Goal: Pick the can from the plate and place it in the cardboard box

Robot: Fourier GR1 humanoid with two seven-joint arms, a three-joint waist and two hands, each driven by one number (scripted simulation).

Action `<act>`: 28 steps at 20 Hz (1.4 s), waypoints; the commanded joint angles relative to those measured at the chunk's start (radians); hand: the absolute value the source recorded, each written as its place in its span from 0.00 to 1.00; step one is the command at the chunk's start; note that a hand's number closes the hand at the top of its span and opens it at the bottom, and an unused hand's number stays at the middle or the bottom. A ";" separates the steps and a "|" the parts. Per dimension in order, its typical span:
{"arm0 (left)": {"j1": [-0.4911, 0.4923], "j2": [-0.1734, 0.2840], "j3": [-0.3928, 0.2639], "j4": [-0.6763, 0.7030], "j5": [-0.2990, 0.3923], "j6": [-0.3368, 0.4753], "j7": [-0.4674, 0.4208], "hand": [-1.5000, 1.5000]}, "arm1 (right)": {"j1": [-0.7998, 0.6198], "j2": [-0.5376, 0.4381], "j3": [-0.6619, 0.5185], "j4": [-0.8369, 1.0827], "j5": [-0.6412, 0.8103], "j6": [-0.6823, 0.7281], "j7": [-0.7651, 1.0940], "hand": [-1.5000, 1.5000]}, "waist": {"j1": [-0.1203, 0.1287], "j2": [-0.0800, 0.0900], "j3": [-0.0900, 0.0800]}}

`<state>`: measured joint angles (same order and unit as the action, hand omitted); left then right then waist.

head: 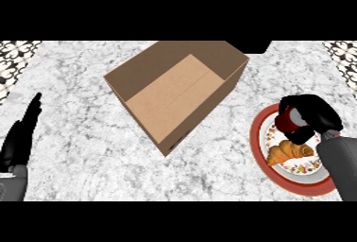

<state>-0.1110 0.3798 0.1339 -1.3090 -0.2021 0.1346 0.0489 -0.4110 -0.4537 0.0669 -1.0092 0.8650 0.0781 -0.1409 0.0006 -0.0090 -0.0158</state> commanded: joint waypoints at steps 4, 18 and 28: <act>0.063 -0.013 0.020 -0.016 0.006 -0.006 -0.042 0.50 | 0.052 0.035 0.014 -0.256 0.087 -0.074 0.170 1.00 | -0.004 0.006 0.015; -0.052 0.016 0.027 -0.030 0.000 -0.059 0.058 0.50 | -0.146 0.122 0.007 -0.508 -0.045 0.057 0.169 1.00 | 0.008 0.010 0.016; 0.003 -0.002 0.039 -0.023 -0.009 -0.060 -0.003 0.50 | -0.430 0.381 0.004 -0.309 -0.038 0.003 0.368 1.00 | 0.017 0.011 0.015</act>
<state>-0.1238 0.3689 0.1616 -1.3300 -0.2209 0.0970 0.0685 -0.7205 -0.1463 0.0894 -1.4112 0.8291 0.1019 0.1754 0.0134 0.0012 -0.0004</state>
